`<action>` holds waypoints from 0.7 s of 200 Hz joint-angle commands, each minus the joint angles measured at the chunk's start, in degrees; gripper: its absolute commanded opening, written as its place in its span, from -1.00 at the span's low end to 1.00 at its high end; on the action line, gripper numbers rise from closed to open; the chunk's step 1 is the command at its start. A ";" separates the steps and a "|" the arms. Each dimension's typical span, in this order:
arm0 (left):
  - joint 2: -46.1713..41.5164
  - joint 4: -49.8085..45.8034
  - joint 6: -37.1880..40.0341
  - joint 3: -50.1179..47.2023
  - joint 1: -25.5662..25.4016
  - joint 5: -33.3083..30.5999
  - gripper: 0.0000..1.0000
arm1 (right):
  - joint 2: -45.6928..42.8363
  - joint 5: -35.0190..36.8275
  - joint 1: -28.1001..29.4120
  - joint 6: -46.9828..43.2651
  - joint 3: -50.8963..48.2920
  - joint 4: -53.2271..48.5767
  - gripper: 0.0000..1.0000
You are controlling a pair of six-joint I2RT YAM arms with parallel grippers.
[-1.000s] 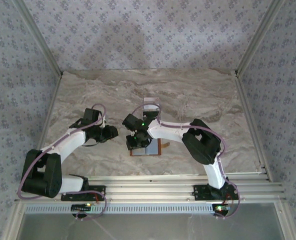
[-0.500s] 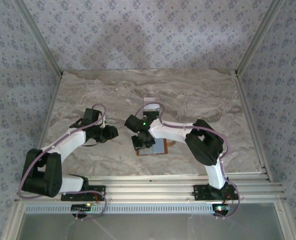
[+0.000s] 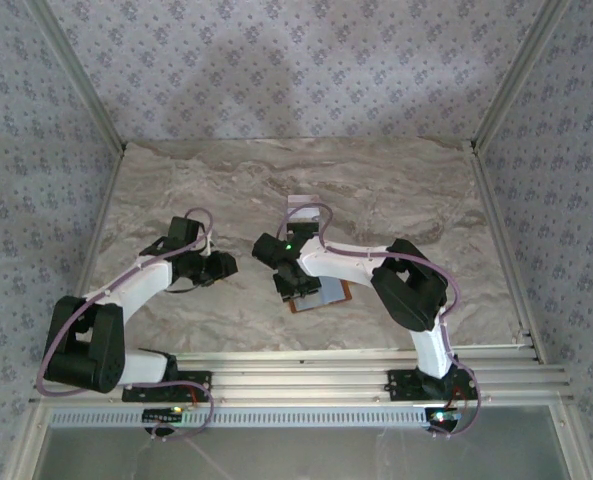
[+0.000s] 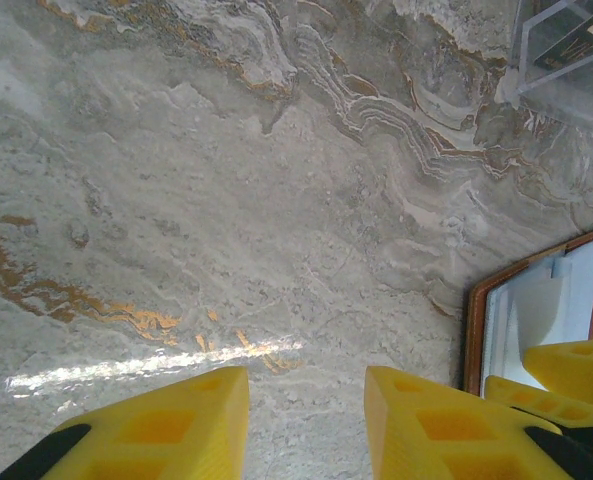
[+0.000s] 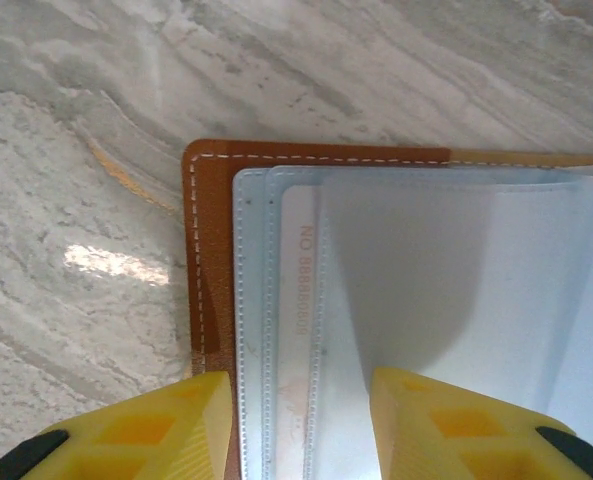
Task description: Take the credit cards out of the card holder
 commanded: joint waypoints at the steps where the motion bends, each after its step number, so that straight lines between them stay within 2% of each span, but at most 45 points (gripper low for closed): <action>1: 0.41 0.10 0.64 0.77 0.55 1.11 -0.28 | -2.71 1.32 0.24 1.36 0.63 -1.62 -0.13; 50: 0.15 0.01 0.46 0.79 0.47 1.30 -0.27 | -4.02 1.84 -1.16 0.24 -0.45 -1.83 -0.10; 140: 0.93 1.63 -1.63 1.15 -2.38 1.55 -0.26 | -0.74 -2.63 -3.70 -1.68 -4.08 0.45 -0.09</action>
